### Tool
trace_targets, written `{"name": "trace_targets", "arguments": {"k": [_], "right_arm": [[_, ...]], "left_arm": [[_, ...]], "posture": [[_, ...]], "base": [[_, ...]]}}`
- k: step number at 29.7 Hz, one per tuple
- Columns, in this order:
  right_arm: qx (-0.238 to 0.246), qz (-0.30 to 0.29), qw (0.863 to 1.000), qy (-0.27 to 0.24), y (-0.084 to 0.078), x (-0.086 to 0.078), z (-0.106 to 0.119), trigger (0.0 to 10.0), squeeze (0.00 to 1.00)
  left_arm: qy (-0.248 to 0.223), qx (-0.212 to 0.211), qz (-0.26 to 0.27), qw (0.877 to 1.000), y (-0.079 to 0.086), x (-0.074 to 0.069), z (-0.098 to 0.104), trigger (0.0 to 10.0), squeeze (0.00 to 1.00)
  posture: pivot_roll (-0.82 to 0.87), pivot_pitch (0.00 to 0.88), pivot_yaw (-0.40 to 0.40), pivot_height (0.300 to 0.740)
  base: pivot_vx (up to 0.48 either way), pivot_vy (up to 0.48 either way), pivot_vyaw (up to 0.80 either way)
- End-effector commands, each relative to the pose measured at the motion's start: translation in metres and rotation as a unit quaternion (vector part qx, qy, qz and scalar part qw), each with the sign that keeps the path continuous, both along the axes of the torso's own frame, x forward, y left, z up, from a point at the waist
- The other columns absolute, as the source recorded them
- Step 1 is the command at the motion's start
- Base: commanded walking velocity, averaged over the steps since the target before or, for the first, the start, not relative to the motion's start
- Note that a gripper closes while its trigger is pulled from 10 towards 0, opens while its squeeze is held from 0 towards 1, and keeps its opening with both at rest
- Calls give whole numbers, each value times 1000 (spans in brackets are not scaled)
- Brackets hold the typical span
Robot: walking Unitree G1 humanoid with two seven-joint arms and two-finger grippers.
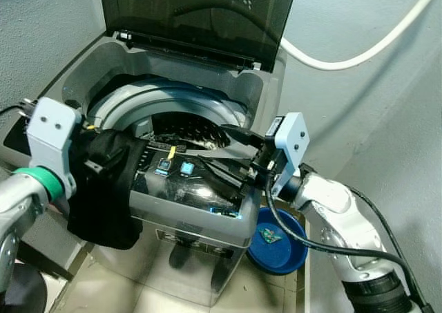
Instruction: Clothes washing
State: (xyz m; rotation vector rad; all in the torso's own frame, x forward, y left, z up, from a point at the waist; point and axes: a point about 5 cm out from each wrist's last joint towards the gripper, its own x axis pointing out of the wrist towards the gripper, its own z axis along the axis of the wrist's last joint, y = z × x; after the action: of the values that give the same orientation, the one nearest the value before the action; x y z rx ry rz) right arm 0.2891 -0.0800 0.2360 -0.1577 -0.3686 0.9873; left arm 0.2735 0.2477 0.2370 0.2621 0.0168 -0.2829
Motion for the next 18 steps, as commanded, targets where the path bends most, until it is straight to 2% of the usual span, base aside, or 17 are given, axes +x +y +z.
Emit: {"name": "trace_targets", "arguments": {"k": [1,2,3,6,7,8,18], "right_arm": [[-1,0,1000,1,0,-3,-3,10000,0],[-1,0,1000,1,0,-3,-3,10000,0],[-1,0,1000,1,0,-3,-2,10000,0],[-1,0,1000,0,0,-3,-2,10000,0],[0,0,1000,-1,0,-2,-1,10000,0],[0,1,1000,-1,1,-2,-1,10000,0],[2,1,1000,-1,1,-2,-1,10000,0]], "left_arm": [[38,-13,-9,999,-2,-2,-18,9686,0],[38,-13,-9,999,-2,-2,-18,9686,0],[46,-18,-10,999,-2,-3,-23,6549,0],[53,-23,-10,998,-1,-4,-27,6549,0],[58,-27,-9,998,-1,-5,-30,2941,0],[61,-31,-8,998,-1,-6,-32,0,0],[62,-31,-11,998,1,-5,-35,0,0]], "posture": [[207,87,-11,740],[207,87,-11,740],[207,87,-12,740],[207,87,-12,740],[209,88,-14,740],[211,88,-15,740],[213,91,-17,740]], "base": [[0,0,0],[0,0,0],[0,0,0],[0,0,0],[0,0,0],[0,0,0],[0,0,0]]}}
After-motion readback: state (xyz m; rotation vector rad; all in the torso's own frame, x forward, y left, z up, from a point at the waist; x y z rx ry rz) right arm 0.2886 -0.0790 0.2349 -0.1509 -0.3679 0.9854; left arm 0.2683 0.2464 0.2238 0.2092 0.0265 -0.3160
